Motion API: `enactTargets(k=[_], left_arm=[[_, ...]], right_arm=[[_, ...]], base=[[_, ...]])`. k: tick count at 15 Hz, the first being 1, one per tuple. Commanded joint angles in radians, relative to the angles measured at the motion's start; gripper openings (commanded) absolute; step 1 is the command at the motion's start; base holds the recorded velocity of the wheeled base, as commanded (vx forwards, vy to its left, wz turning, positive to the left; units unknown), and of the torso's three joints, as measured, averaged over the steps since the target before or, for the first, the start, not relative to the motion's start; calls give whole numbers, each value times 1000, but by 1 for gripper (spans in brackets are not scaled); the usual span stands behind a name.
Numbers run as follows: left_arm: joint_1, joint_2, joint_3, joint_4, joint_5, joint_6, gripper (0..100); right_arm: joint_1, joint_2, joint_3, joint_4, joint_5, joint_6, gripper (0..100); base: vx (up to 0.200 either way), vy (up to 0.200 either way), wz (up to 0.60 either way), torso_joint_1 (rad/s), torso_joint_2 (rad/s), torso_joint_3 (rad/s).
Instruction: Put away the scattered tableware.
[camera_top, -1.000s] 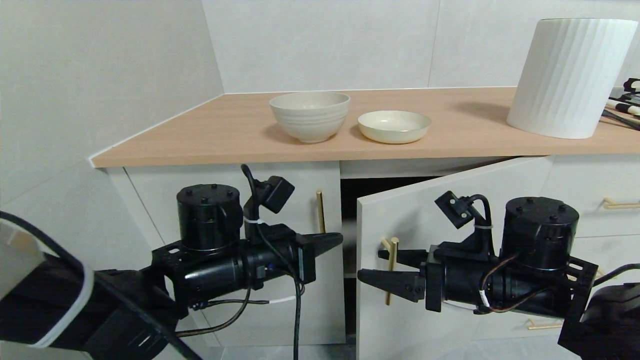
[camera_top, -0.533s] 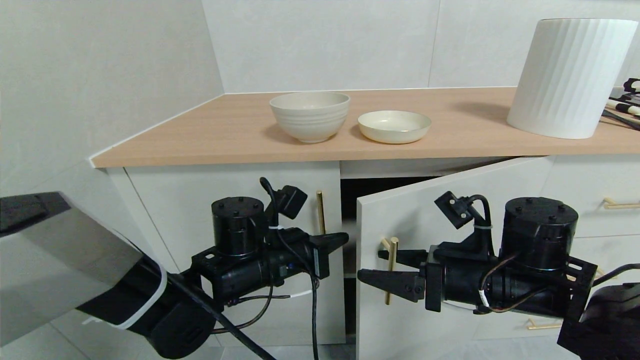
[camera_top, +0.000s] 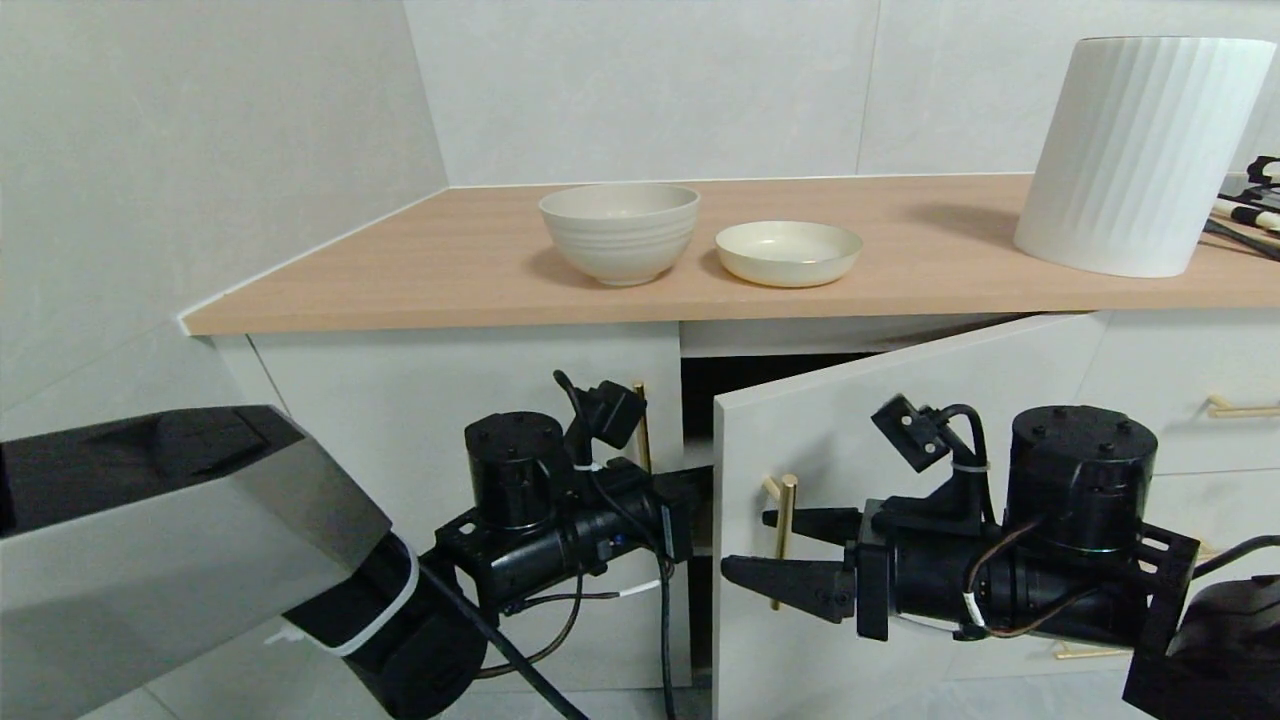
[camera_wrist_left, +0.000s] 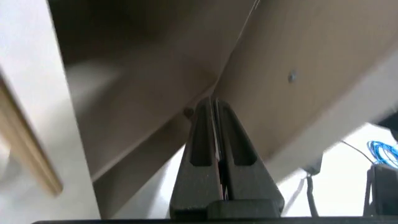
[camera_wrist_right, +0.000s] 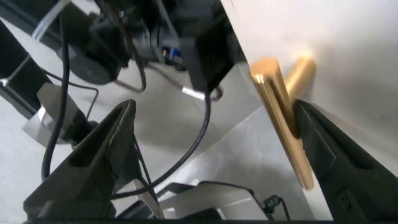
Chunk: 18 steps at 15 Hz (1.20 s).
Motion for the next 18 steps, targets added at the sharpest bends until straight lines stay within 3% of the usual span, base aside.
enactTargets(k=[1,3,5,13,18], left_arm=[[-6,15,-25,0,-17,-1,0],[-10,14,-28,2,-57,-2,0],[-12,6,-43,2,-109,-27,0],[-21,-5,-57,28,-165,-42,0],[-40,-5,-57,33,-166,-42,0]], right_arm=[[1,-7,23,0,-14,-10,100],[1,-22,58,0,-101,-38,100],[-1,-59,113,0,-222,-53,100],[-1,-277,362,1,-227,-52,100],[1,-288,372,1,-227,-50,100]], base=[[0,0,0,0,0,0],[0,0,0,0,0,0],[0,0,0,0,0,0],[0,0,0,0,0,0],[-40,0,0,0,0,0]])
